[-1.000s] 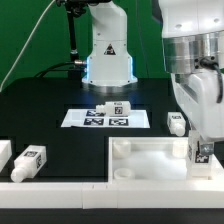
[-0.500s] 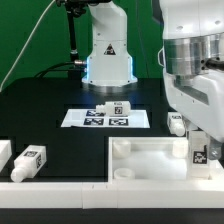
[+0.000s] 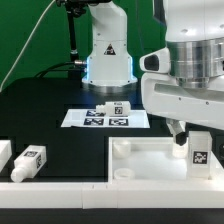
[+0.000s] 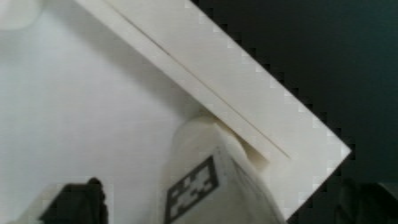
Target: Assemble one leg
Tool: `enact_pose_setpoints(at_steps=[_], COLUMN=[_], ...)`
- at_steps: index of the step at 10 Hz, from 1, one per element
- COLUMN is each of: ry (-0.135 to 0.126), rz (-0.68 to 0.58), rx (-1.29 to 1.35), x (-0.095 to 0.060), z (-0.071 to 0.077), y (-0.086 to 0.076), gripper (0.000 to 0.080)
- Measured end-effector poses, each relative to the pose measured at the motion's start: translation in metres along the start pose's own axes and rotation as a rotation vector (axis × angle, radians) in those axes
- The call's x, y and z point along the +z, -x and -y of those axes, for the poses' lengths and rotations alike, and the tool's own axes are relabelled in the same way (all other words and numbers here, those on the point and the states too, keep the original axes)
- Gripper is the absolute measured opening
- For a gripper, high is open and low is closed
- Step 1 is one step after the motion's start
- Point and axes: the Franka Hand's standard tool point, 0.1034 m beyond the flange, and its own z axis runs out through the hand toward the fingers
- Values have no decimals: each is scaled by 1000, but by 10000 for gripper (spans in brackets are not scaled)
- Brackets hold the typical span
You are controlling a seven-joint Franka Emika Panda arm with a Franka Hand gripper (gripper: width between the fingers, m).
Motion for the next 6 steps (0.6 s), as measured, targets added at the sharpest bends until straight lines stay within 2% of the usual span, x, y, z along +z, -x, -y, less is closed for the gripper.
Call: enact_pose_setpoints(at_steps=[1,2,3,4,5,6], ry=[35,51,37,39,38,36], rz=[-29,-58,-76,-75,-75,-75], rx=[-201,-350,-357,-336,-332,-289], x=[-2,-5,-5,-4,-4,-4], z=[0,3,4,4,4,4], y=[-1,-5,-7,-7,-7,-7], gripper=[649,649,649,527,527,392])
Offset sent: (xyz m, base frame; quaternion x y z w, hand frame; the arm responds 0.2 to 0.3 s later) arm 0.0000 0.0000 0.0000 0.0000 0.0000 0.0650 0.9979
